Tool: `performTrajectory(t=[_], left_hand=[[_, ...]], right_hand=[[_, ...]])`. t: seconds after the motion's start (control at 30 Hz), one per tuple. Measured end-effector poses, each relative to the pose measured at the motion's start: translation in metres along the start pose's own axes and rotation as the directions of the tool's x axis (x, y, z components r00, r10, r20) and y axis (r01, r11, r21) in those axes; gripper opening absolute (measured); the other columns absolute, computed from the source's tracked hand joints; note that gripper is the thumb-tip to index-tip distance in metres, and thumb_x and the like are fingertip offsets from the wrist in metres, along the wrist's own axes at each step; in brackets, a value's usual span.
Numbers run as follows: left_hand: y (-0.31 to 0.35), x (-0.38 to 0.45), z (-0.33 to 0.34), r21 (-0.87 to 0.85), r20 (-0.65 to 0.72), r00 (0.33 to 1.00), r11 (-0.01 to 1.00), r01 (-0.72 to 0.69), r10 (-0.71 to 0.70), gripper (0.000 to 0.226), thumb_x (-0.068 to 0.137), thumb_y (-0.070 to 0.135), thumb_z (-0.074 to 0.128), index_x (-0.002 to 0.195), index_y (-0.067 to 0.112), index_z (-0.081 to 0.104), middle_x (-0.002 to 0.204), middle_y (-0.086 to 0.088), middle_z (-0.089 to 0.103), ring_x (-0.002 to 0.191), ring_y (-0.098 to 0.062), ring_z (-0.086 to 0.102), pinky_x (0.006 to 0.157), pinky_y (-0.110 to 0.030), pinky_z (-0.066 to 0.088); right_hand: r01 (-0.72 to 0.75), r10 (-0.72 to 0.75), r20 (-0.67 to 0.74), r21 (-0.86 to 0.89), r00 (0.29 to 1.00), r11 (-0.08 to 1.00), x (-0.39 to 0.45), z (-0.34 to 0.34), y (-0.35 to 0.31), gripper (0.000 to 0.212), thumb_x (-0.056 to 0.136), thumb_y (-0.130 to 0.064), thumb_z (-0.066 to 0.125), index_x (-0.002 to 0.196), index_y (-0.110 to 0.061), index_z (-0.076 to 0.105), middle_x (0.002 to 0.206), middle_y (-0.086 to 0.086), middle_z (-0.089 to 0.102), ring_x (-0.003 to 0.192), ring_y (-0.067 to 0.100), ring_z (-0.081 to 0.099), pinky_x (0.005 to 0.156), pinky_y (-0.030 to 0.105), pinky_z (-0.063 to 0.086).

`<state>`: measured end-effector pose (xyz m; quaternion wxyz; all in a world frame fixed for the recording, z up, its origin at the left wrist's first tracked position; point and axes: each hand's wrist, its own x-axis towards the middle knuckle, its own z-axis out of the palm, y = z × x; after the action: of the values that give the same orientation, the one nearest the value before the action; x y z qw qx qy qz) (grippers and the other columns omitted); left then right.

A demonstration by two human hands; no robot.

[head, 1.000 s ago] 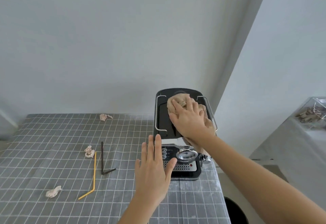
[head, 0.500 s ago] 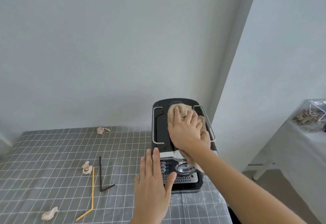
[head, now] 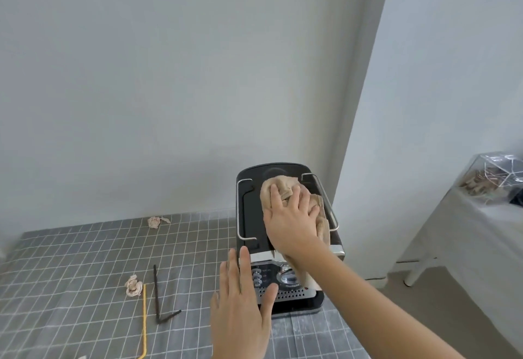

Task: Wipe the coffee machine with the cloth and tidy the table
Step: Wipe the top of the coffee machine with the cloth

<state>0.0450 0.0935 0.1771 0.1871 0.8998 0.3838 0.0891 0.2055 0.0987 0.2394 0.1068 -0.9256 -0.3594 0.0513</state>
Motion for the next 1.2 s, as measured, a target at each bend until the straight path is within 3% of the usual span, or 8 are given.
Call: performTrajectory(t=[0.2,0.43,0.57,0.67,0.83,1.0,1.1,1.2], left_hand=[[0.003,0.002,-0.003,0.006,-0.069,0.996,0.998,-0.057,0.057,0.078,0.076,0.075,-0.014,0.138,0.034,-0.038,0.155,0.007,-0.022,0.150,-0.019,-0.002,0.116,-0.038,0.024],[0.001,0.003,0.005,-0.015,-0.092,0.996,1.000,-0.019,0.018,0.079,0.076,0.079,-0.017,0.142,0.037,-0.025,0.160,0.003,-0.001,0.148,-0.023,0.016,0.108,-0.043,0.038],[0.002,0.006,0.002,-0.002,-0.064,0.997,0.999,-0.035,0.035,0.082,0.070,0.078,-0.022,0.138,0.034,-0.037,0.157,0.007,-0.020,0.150,-0.019,-0.002,0.116,-0.037,0.025],[0.005,0.006,-0.001,0.009,-0.060,0.997,0.999,-0.044,0.045,0.082,0.075,0.075,-0.013,0.141,0.033,-0.036,0.160,0.004,-0.017,0.150,-0.018,-0.003,0.117,-0.036,0.023],[0.007,0.004,-0.002,0.026,-0.048,0.998,0.999,-0.030,0.032,0.081,0.074,0.075,-0.013,0.137,0.033,-0.040,0.160,0.002,-0.018,0.150,-0.019,-0.005,0.117,-0.037,0.023],[0.005,0.006,-0.002,0.047,-0.048,0.999,0.999,-0.020,0.022,0.083,0.068,0.076,-0.019,0.135,0.031,-0.039,0.161,0.000,-0.016,0.150,-0.019,-0.004,0.117,-0.034,0.020],[0.001,0.006,0.001,0.061,-0.060,0.998,0.998,-0.015,0.018,0.085,0.064,0.078,-0.028,0.134,0.032,-0.039,0.162,-0.001,-0.012,0.150,-0.020,0.001,0.116,-0.034,0.024],[0.003,0.007,0.002,0.049,-0.100,0.994,0.998,-0.034,0.039,0.082,0.070,0.078,-0.024,0.137,0.032,-0.034,0.162,-0.002,-0.003,0.150,-0.022,0.008,0.113,-0.037,0.030]], right_hand=[[0.297,-0.305,0.071,0.111,0.950,0.948,0.047,-0.016,0.019,0.049,0.100,-0.053,0.020,0.147,-0.049,0.031,0.166,0.005,0.002,0.152,0.029,-0.005,0.121,0.054,0.000],[-0.110,0.111,0.026,-0.028,0.994,0.994,0.004,-0.002,-0.012,0.064,0.102,-0.042,0.029,0.156,-0.021,0.003,0.158,0.035,0.000,0.145,0.055,0.000,0.113,0.069,0.011],[0.182,-0.182,-0.013,-0.028,0.983,0.983,0.018,-0.004,-0.001,0.055,0.101,-0.031,0.032,0.154,-0.024,0.018,0.161,0.021,0.010,0.147,0.046,0.000,0.116,0.064,0.011],[0.380,-0.381,-0.008,0.062,0.925,0.923,0.045,-0.009,0.017,0.050,0.100,-0.041,0.026,0.149,-0.035,0.033,0.158,0.002,0.025,0.148,0.032,0.006,0.119,0.055,0.010],[0.057,-0.058,0.010,0.074,0.998,0.996,0.030,-0.007,0.002,0.060,0.103,-0.041,0.024,0.157,-0.022,0.005,0.161,0.027,-0.001,0.150,0.042,-0.003,0.121,0.055,0.001],[0.014,-0.013,-0.024,0.052,1.000,0.999,-0.004,-0.011,-0.014,0.063,0.099,-0.006,0.035,0.155,-0.008,0.006,0.158,0.035,0.005,0.149,0.047,0.002,0.121,0.055,0.009],[0.153,-0.154,-0.019,0.276,0.988,0.949,-0.020,-0.023,-0.003,0.075,0.089,0.008,0.036,0.155,-0.021,0.016,0.152,0.019,0.031,0.144,0.039,0.025,0.115,0.043,0.027],[0.083,-0.113,-0.009,0.740,0.994,0.667,-0.017,-0.064,0.017,0.069,0.092,-0.006,0.039,0.152,-0.030,0.016,0.119,-0.003,0.058,0.111,0.026,0.059,0.090,0.033,0.046]])
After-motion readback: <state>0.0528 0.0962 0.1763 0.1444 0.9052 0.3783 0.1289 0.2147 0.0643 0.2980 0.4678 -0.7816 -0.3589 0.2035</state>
